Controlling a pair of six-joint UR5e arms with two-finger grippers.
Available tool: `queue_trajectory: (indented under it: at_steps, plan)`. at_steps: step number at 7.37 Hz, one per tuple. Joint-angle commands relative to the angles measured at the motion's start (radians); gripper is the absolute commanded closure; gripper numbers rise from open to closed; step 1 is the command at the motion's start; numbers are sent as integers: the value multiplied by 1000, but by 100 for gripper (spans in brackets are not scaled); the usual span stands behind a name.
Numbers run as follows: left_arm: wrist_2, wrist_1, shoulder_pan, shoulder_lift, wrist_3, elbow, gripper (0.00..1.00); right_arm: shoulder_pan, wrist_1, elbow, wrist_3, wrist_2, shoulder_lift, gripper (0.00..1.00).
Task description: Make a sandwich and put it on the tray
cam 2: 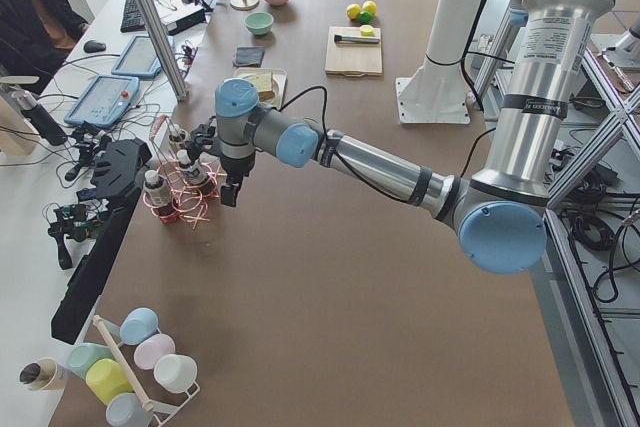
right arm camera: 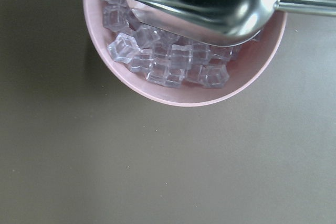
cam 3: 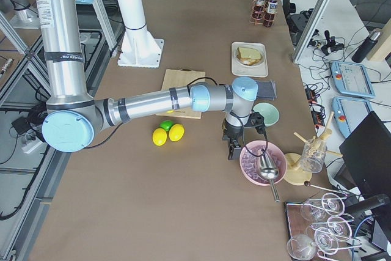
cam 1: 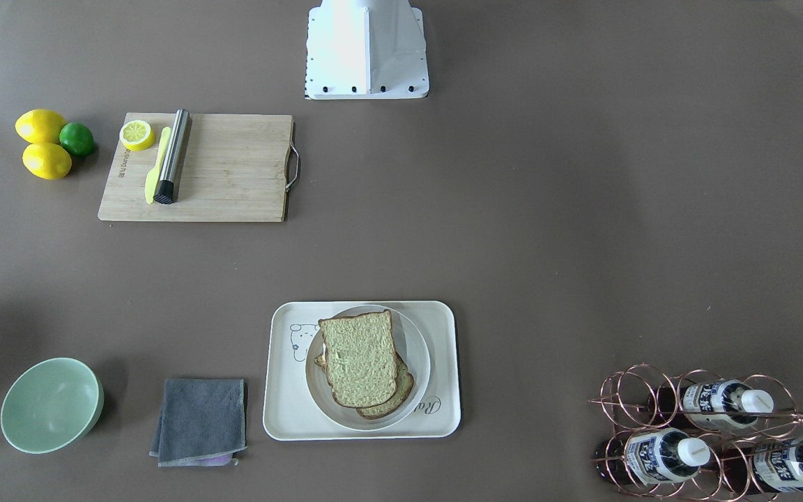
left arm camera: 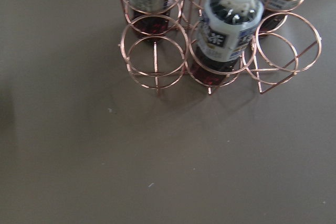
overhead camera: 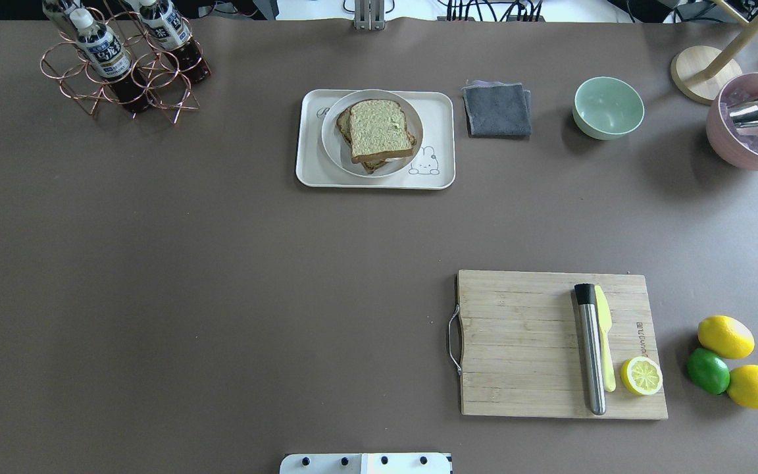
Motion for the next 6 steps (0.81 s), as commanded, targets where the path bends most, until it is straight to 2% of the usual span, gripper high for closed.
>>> queue_trajectory:
  at_steps: [1, 3, 4, 5, 6]
  plan:
    - [-2, 237, -124, 41, 395, 15, 2, 90, -121, -16, -143, -5, 5, 0]
    - [9, 203, -130, 142, 485, 25, 2, 153, -192, -19, -257, -5, -1, 0]
    - [7, 201, -129, 140, 482, 35, 2, 178, -212, -32, -294, -3, 1, 0]
    - [3, 203, -129, 144, 479, 43, 2, 195, -210, -46, -296, 16, -7, 0]
    - [0, 200, -132, 150, 479, 41, 2, 215, -207, -36, -299, 82, -27, 0]
